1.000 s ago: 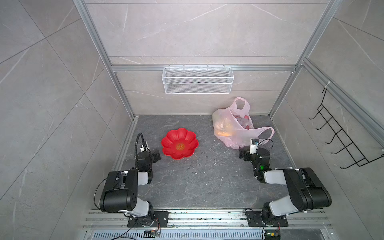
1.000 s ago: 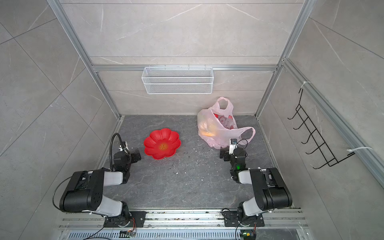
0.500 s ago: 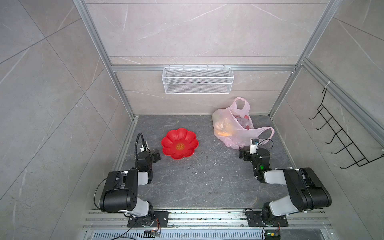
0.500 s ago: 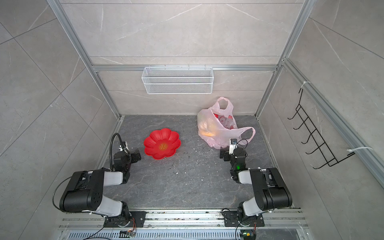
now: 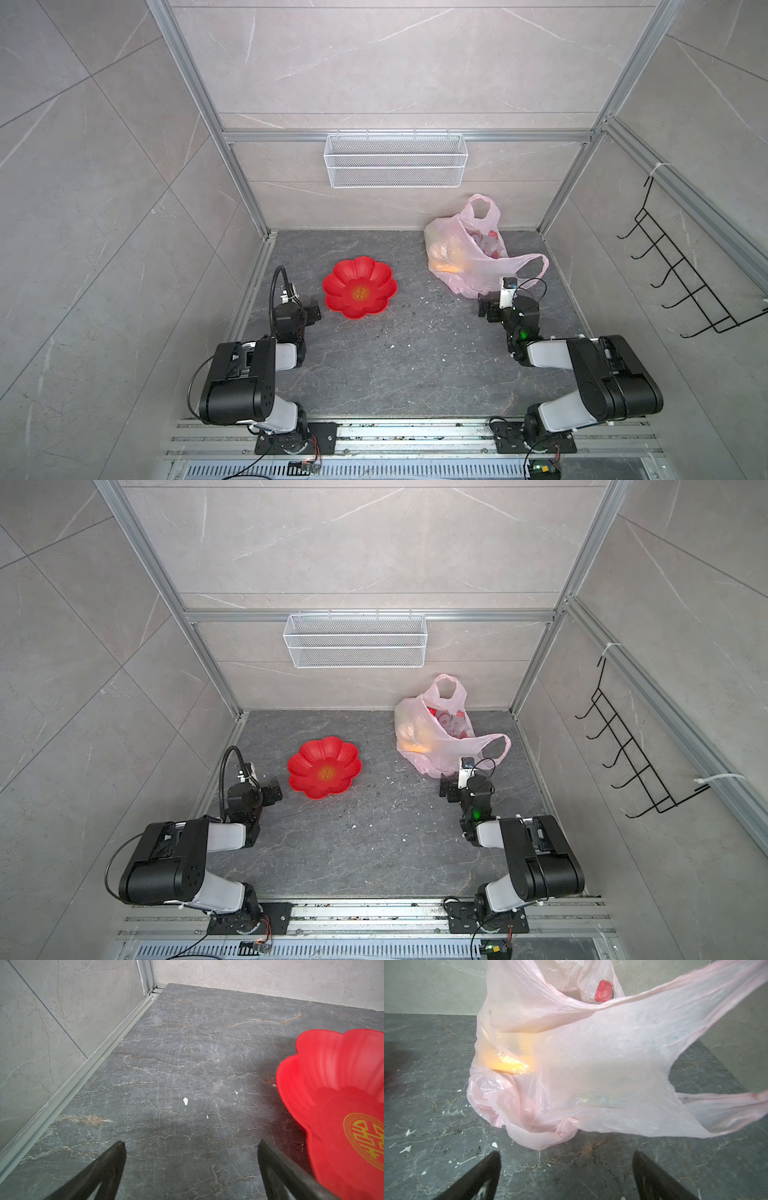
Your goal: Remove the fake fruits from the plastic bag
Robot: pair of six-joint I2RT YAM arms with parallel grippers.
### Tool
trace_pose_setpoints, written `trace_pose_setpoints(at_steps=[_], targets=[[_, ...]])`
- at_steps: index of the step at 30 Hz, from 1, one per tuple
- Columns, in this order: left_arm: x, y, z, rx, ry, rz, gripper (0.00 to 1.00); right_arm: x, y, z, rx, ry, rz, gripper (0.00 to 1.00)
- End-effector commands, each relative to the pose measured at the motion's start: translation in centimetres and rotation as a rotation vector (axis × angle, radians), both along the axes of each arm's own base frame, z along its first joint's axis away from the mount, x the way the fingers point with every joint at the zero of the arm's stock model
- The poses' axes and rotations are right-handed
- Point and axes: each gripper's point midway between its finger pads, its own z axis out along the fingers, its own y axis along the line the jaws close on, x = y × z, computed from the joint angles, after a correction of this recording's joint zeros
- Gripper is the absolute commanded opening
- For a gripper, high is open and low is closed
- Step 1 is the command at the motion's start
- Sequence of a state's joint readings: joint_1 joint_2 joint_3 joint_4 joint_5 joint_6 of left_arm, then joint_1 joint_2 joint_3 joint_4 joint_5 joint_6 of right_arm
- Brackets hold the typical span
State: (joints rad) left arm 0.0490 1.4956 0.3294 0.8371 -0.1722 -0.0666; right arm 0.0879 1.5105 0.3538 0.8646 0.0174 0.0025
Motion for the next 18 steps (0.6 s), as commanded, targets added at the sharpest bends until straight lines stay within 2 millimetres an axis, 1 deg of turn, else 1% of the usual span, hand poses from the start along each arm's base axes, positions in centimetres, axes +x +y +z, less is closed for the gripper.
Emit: trace_pose_setpoints(at_steps=[1,14,15,17,18], targets=[[0.9,-0.2,1.3,0.019,-0.038,-0.022,1.00,0.4,0.4,0.2,-0.014,0.000,0.020,0.99],[0.9,-0.3,1.4,0.018,-0.044,-0.027,1.00,0.4,0.3,0.2,-0.014,-0.002,0.019,0.99],[1.0,-0.5,1.5,0.019,-0.049,-0.038,1.00,0.4,0.3,0.4,-0.014,-0.009,0.014,0.99],[0.9,-0.9,2.3,0.022,-0.047,-0.067,1.00,0.7,-0.1,1.5,-0.015,0.004,-0.009,0.99],[0.8,-0.7,3.1,0.020,-0.046,-0.054,1.00,0.7,-0.4,2.1,-0.031,0.058,-0.027,0.99]])
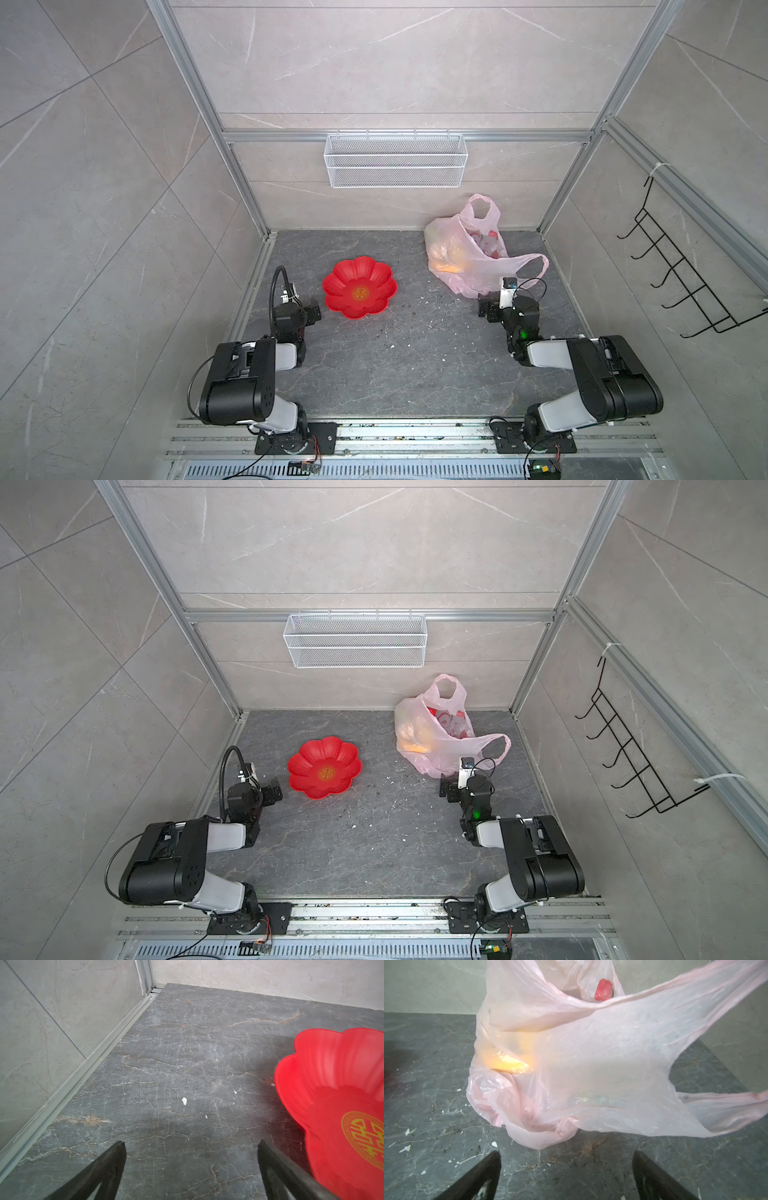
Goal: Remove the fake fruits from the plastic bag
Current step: 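Reach left gripper to red plate rim while right gripper nears bag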
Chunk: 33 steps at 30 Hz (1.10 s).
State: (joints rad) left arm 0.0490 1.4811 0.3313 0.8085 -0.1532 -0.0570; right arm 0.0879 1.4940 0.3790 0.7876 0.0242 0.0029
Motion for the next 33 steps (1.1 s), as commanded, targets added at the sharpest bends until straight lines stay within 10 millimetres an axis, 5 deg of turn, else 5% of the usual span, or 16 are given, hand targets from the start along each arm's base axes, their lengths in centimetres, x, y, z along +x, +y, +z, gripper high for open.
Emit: trace_pose_setpoints(at_steps=[1,3,6,8,11,21,29,33], targets=[[0.7,0.1,4.1,0.018,-0.054,0.003,1.00,0.7,-1.0,3.0,-0.040,0.083,-0.061,0.99],[-0.2,1.6,6.9,0.004,-0.070,0.107,1.00,0.9,-2.0,4.5,-0.019,0.141,-0.136,0.99],[-2.5,3.4,11.0,-0.102,-0.127,0.273,1.00,0.3,-0.5,7.3,0.125,0.128,-0.107,0.99],[-4.2,3.9,12.2,-0.233,-0.179,0.371,1.00,-0.8,-1.7,8.3,0.265,0.138,-0.247,0.99],[-4.1,1.3,13.1,-0.337,-0.199,0.234,1.00,-1.5,-0.2,9.0,0.388,0.222,-0.196,0.99],[-3.2,-3.4,9.2,-0.489,0.292,0.113,1.00,-3.9,2.7,10.8,0.376,0.320,-0.140,0.99],[-1.1,-5.2,5.1,-0.520,0.482,0.036,0.99,-4.6,5.3,10.1,0.356,0.369,-0.062,0.92],[0.2,-5.9,2.4,-0.534,0.554,0.001,0.76,-4.5,6.0,10.2,0.362,0.374,-0.037,0.85]])
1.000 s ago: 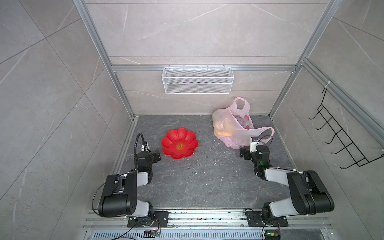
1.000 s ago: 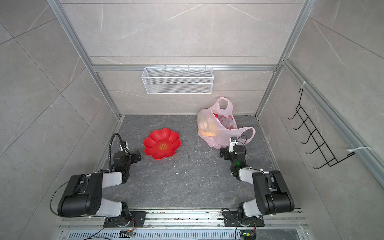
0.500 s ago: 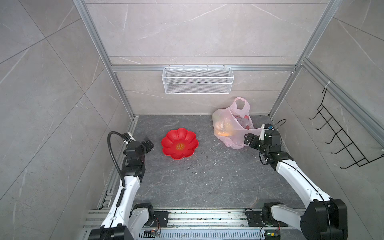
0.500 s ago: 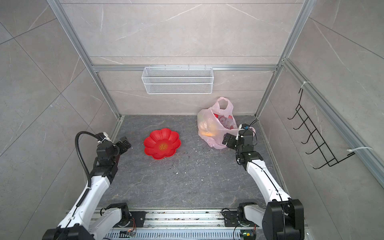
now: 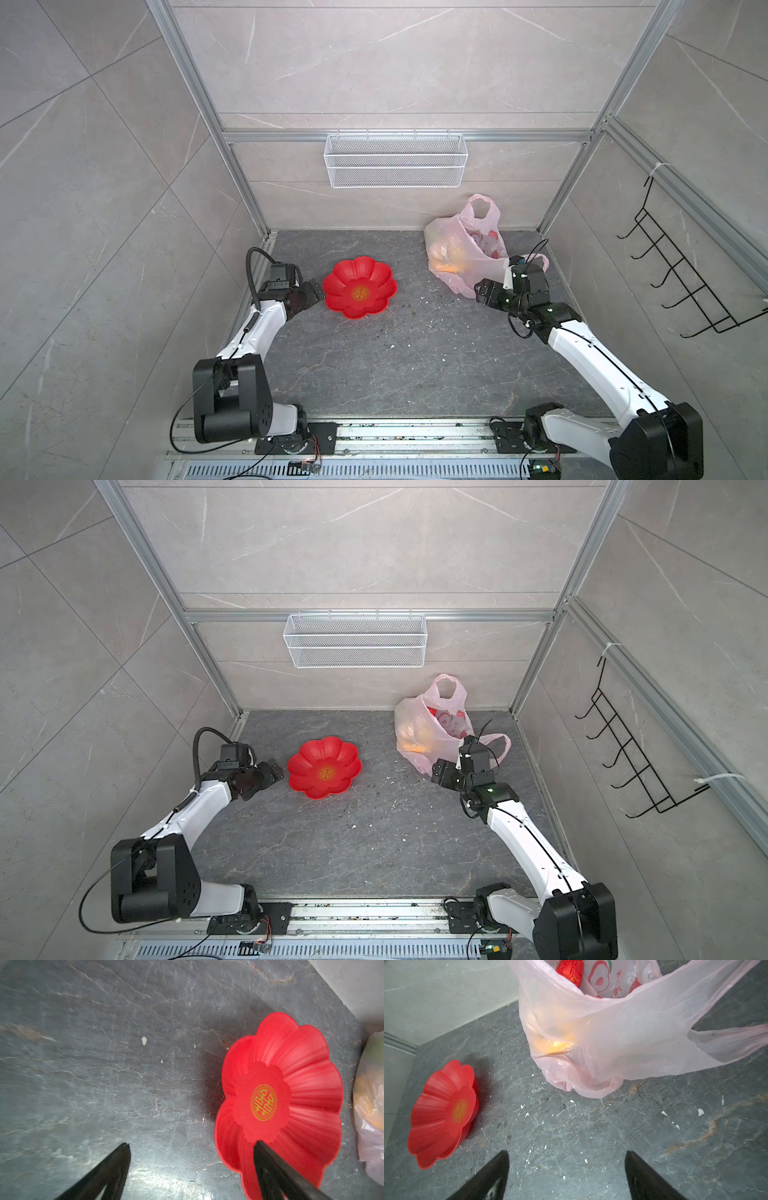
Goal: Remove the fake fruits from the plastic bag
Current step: 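Reach left gripper to red plate rim while right gripper nears bag, then grasp the red plate rim with left gripper, slide it toward right gripper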
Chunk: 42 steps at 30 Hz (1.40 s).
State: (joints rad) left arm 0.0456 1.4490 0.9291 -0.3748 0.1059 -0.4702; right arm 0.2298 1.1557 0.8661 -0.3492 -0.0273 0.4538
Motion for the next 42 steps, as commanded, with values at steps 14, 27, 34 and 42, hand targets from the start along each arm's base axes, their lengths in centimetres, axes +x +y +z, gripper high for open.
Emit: trace_pose_setpoints(at_steps=[14,27,34,42], targets=[[3.6,-6.0,-2.5,-0.072,-0.002,-0.210,0.47,0.5,2.0,-0.1,0.038,0.019,0.057,0.78],[4.9,-6.9,-5.1,-0.102,0.031,-0.230,0.15,0.6,3.1,-0.6,0.045,0.038,0.085,0.76],[3.3,-10.2,-4.7,-0.118,0.031,-0.320,0.00,0.6,4.1,-1.3,0.056,0.060,0.102,0.63],[-1.5,-19.0,-5.0,-0.136,0.077,-0.503,0.00,-0.1,5.2,-2.3,0.074,0.108,0.119,0.59]])
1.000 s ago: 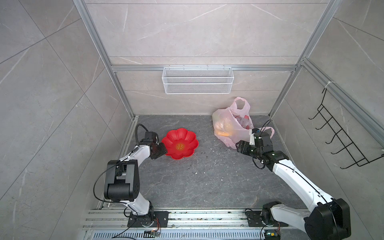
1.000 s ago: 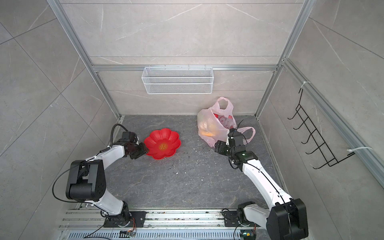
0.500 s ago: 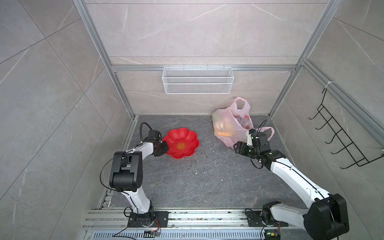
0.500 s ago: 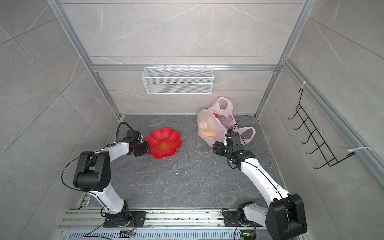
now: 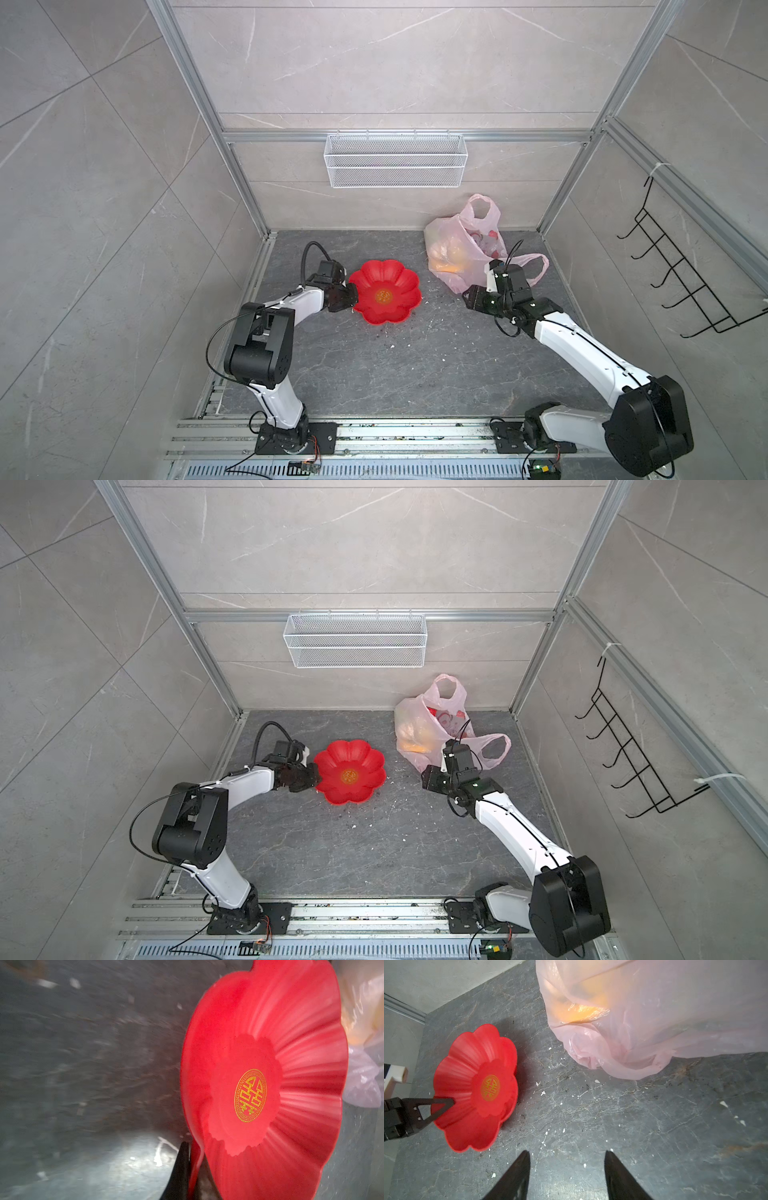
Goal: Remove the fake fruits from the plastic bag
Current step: 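Grasp the red plate rim with left gripper, slide it toward right gripper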
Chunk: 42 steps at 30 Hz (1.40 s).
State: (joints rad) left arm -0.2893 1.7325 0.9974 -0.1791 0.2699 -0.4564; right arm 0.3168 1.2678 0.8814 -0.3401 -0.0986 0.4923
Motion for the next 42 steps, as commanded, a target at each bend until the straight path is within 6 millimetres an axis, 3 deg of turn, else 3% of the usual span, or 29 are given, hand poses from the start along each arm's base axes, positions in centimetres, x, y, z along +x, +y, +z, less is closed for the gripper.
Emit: trace_pose_setpoints(at_steps=[1,10,16,20,23,27,35,37,42], targets=[[-3.6,-4.6,0.0,-0.001,0.042,-0.103,0.00,0.0,0.7,0.4,0.018,0.009,0.003,0.59],[-10.3,-16.2,-1.0,-0.015,0.091,-0.313,0.00,-1.3,-1.3,2.3,-0.062,-0.019,-0.038,0.61],[-10.9,-21.5,-1.0,-0.044,0.090,-0.377,0.00,-1.5,-2.6,3.3,-0.097,-0.047,-0.090,0.62],[-10.8,-23.6,-1.0,-0.063,0.092,-0.408,0.00,-1.9,-4.2,3.8,-0.150,-0.059,-0.153,0.65],[-10.5,-24.1,-0.9,-0.065,0.091,-0.414,0.00,-2.3,-5.2,4.2,-0.178,-0.071,-0.189,0.67],[-10.8,-23.9,-0.8,-0.057,0.094,-0.428,0.11,-2.5,-6.4,4.9,-0.213,-0.086,-0.225,0.69],[-11.3,-23.2,-0.7,-0.037,0.104,-0.438,0.27,-1.9,-6.7,5.0,-0.211,-0.085,-0.237,0.70],[-11.2,-22.6,-0.4,-0.017,0.094,-0.424,0.39,-1.8,-6.7,5.1,-0.210,-0.087,-0.237,0.71],[-11.3,-21.4,1.3,0.022,0.060,-0.420,0.53,-1.6,-7.4,5.7,-0.217,-0.097,-0.262,0.73]])
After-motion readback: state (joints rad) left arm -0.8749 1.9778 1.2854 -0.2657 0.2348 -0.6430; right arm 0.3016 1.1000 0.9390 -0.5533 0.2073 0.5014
